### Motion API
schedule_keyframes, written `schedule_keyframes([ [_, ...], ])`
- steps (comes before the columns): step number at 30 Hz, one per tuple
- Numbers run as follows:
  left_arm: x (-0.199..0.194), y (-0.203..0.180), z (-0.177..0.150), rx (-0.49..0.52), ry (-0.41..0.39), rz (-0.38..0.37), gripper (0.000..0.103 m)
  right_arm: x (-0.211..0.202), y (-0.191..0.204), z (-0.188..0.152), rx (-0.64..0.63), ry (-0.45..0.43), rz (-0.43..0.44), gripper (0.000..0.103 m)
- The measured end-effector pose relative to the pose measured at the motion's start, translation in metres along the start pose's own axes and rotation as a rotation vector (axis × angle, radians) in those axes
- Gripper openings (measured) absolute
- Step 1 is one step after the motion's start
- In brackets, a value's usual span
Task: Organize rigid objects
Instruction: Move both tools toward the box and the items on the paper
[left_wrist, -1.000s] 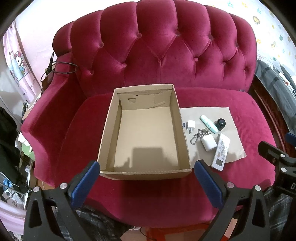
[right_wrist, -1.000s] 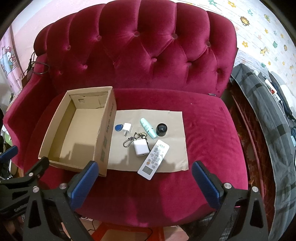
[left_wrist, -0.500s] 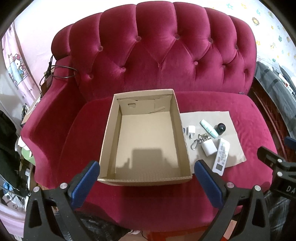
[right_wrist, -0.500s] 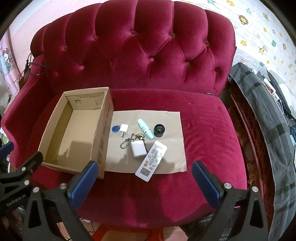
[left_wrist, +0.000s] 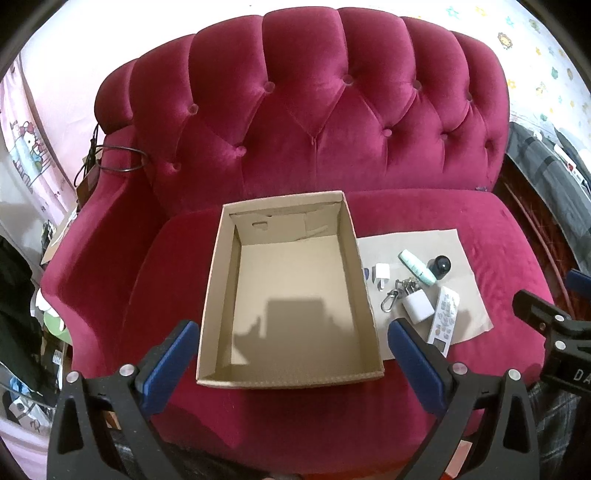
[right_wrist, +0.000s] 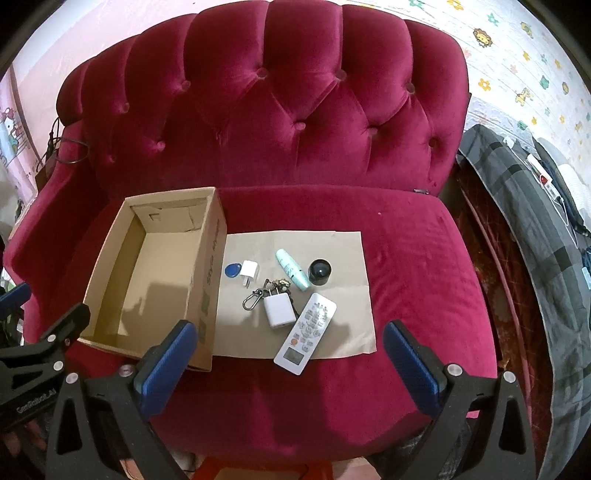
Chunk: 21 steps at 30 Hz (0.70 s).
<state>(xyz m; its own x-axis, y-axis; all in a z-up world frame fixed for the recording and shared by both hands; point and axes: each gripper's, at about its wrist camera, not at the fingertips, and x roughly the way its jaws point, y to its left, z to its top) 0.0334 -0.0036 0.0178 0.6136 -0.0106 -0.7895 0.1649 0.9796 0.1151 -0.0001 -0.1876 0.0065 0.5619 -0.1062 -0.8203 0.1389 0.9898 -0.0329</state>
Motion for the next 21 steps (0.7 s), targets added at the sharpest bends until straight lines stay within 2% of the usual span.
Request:
schedule_keyframes([
  [8, 0.018, 0.005, 0.013, -0.009, -0.001, -0.025, 0.103, 0.008, -0.006, 0.003, 0.001, 0.013, -0.022, 0.103],
  [21, 0.063, 0.037, 0.047, -0.006, 0.007, -0.010, 0.103, 0.037, -0.008, 0.013, 0.006, 0.044, -0.043, 0.103],
])
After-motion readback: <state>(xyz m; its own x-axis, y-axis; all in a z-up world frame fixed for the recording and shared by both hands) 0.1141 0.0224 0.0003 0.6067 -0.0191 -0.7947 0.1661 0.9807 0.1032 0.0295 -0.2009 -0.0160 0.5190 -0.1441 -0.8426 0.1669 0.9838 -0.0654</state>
